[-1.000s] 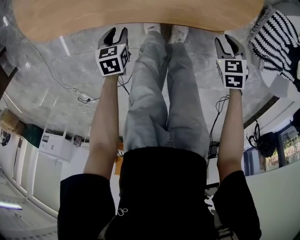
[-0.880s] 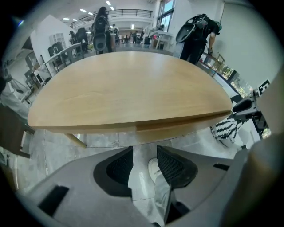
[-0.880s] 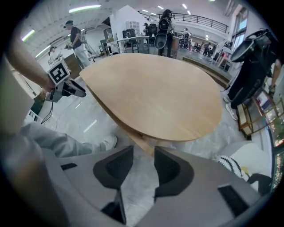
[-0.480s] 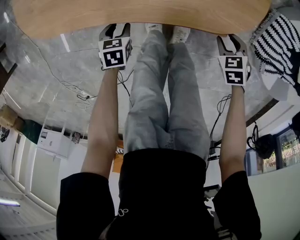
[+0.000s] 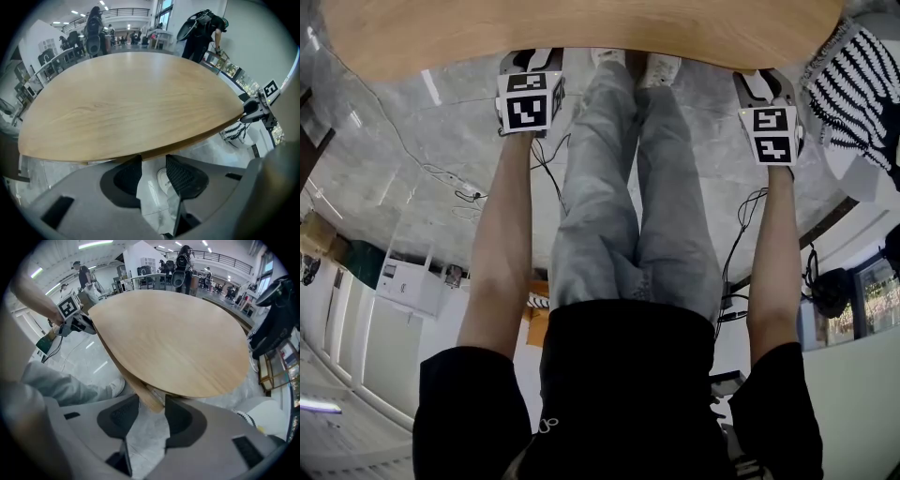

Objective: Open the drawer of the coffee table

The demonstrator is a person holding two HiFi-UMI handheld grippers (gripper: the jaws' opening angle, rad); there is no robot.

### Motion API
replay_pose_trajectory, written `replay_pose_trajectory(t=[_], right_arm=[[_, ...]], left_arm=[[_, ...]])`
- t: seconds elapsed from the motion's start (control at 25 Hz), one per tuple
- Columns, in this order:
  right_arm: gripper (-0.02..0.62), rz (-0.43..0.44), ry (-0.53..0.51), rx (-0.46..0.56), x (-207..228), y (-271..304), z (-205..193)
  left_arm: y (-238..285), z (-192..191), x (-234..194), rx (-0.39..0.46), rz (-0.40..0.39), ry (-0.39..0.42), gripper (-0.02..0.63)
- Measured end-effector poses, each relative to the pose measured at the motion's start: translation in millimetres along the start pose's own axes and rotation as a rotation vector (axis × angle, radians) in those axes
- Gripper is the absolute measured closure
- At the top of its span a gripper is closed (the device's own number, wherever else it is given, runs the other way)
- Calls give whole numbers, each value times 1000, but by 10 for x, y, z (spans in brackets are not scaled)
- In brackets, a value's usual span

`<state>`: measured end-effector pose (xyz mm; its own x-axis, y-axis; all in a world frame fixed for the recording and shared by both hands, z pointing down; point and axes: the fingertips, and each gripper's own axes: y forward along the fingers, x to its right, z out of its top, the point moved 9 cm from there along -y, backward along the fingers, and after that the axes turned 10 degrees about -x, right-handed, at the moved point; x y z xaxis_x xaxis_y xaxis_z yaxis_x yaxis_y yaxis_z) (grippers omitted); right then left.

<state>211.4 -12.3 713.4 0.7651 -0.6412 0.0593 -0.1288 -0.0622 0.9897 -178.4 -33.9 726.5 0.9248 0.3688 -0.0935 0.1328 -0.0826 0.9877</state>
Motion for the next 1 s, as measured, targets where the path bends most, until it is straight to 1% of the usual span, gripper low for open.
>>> replay_pose_trajectory(t=[0.12,0.48,0.72,1.0], right_arm=[[439,-4,9,-3,-8,23,-6],[442,-16,31,-27,-47,0,-1],[449,-37,21,-34,-52,-1,11],[454,-40,-2,-58,-138,-43,-47]], left_arm=[[12,3,-9,-13,-16,10,454],[-14,-8,-10,-27,-28,-3,460],[-29,0,-9,-28,-28,-5,462],[-71,-105,18,-42,-30,-4,462]])
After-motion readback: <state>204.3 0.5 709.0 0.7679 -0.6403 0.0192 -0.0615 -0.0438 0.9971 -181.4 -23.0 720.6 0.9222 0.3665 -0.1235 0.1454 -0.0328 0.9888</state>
